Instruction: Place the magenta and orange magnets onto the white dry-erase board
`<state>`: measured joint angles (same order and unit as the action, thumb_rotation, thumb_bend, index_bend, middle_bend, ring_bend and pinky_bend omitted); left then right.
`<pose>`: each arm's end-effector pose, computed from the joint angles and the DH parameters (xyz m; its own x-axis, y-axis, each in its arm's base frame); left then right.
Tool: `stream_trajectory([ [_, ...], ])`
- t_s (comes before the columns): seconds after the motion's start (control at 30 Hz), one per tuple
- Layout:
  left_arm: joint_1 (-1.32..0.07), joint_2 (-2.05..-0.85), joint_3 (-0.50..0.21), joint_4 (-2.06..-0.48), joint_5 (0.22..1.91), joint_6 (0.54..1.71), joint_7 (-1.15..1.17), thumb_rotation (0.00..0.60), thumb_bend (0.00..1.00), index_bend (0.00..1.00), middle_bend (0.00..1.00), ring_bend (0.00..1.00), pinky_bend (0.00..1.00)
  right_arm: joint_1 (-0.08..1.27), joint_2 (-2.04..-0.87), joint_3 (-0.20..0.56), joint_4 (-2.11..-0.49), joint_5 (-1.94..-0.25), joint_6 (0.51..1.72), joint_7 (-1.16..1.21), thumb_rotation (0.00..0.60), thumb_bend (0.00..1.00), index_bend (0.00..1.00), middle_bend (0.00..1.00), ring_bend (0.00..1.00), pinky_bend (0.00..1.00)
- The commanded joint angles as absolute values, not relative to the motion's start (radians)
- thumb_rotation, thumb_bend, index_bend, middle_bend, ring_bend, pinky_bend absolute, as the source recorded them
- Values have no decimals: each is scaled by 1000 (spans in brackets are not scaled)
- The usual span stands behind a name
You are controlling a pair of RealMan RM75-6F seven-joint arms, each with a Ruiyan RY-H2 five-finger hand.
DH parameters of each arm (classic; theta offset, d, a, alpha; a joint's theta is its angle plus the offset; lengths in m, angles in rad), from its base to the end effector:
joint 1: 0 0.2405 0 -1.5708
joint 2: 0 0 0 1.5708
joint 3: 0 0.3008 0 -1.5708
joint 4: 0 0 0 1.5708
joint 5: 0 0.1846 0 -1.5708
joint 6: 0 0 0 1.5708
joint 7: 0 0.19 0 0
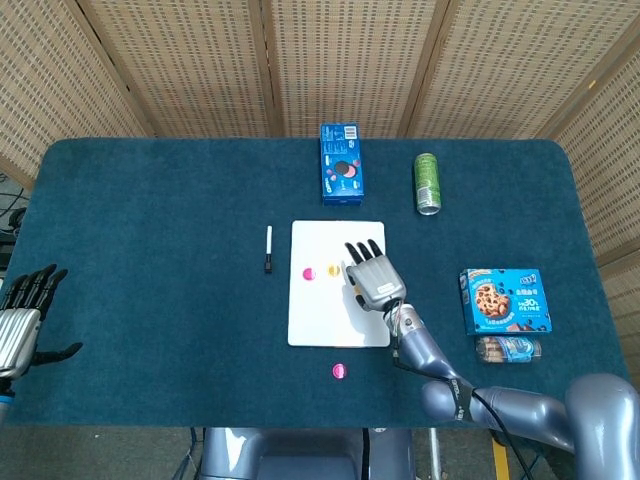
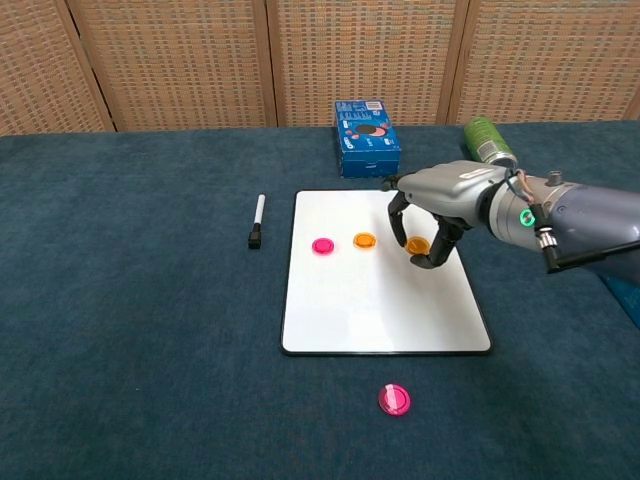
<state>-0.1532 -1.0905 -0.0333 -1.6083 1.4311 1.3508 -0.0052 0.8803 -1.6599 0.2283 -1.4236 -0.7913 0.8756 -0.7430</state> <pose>-0.3504 0.2474 0.1918 0.4124 0.1213 0.9029 0.9096 0.0001 -0.4155 -0.1409 -0.4316 -0.0553 0.6217 -0.2969 0.7248 -0.7720 -0.3884 0.5031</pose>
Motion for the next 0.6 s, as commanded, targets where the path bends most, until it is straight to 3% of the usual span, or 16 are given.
stream_trajectory([
  [0.03,-153,-1090,-33,-1609,1430,1351,-7,600,0,0,0,0,7,895,-1669,223,-1412,-776,883,-752,600,414,496,41,0,7],
  [0.13,-153,-1090,-33,-1606,1428,1349,-8,600,0,0,0,0,7,906,-1669,214,-1411,-756,884,-761,600,401,448,34,0,7],
  [0.2,-153,-1090,-33,-1605,1427,1348,-9,600,0,0,0,0,7,912,-1663,209,-1417,-740,881,-765,600,345,230,9,0,7],
  [0.27,-154,-1090,-34,-1604,1426,1347,-11,600,0,0,0,0,7,916,-1658,207,-1424,-734,882,-762,600,314,101,0,0,7],
  [0.4,-155,-1090,-35,-1605,1426,1347,-11,600,0,0,0,0,7,922,-1648,198,-1444,-733,897,-759,600,311,45,0,0,7],
  [0.6,-155,-1091,-33,-1607,1430,1347,-8,600,0,0,0,0,7,905,-1596,196,-1517,-769,955,-731,600,323,44,0,0,7],
])
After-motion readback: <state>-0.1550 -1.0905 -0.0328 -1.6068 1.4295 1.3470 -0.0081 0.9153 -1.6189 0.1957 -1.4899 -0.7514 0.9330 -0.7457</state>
